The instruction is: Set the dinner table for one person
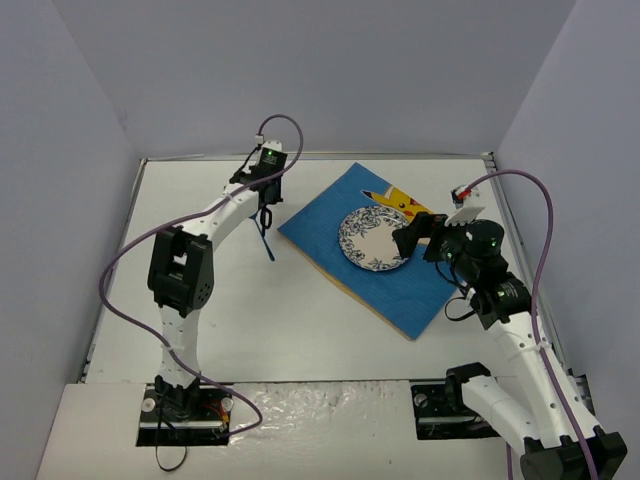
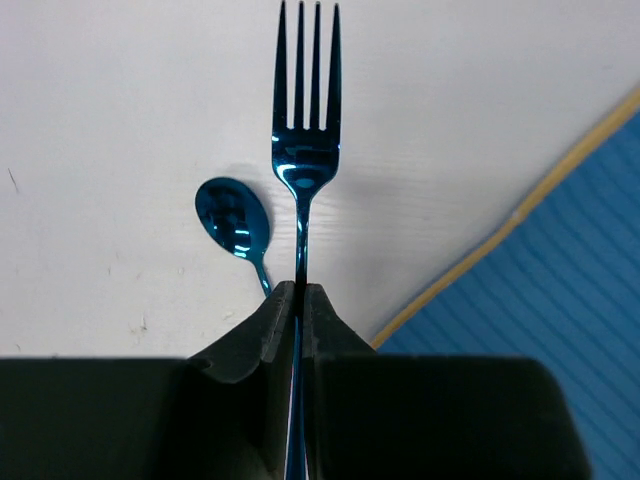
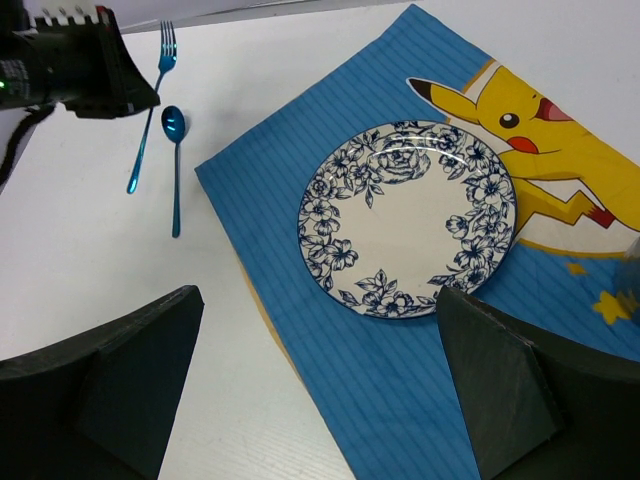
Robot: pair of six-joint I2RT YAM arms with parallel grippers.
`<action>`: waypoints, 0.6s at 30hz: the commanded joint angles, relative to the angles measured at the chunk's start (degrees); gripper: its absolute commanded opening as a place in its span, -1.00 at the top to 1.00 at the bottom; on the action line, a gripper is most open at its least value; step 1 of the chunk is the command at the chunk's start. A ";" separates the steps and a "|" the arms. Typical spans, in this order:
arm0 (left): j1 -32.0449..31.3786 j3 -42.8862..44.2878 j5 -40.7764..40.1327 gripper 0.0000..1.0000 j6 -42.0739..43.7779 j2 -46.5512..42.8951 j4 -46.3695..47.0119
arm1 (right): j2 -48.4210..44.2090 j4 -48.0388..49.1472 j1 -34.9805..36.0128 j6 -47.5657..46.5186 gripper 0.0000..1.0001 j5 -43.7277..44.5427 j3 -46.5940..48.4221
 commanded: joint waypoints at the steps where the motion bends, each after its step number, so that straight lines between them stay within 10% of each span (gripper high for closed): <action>1: -3.52 3.02 8.46 1.00 14.09 -5.06 5.75 | -1.00 4.15 0.63 0.31 -1.00 -0.49 -0.10; 18: -9.72 21.67 22.21 1.00 21.58 11.16 3.18 | -0.90 2.89 0.63 1.51 -1.00 0.24 -0.70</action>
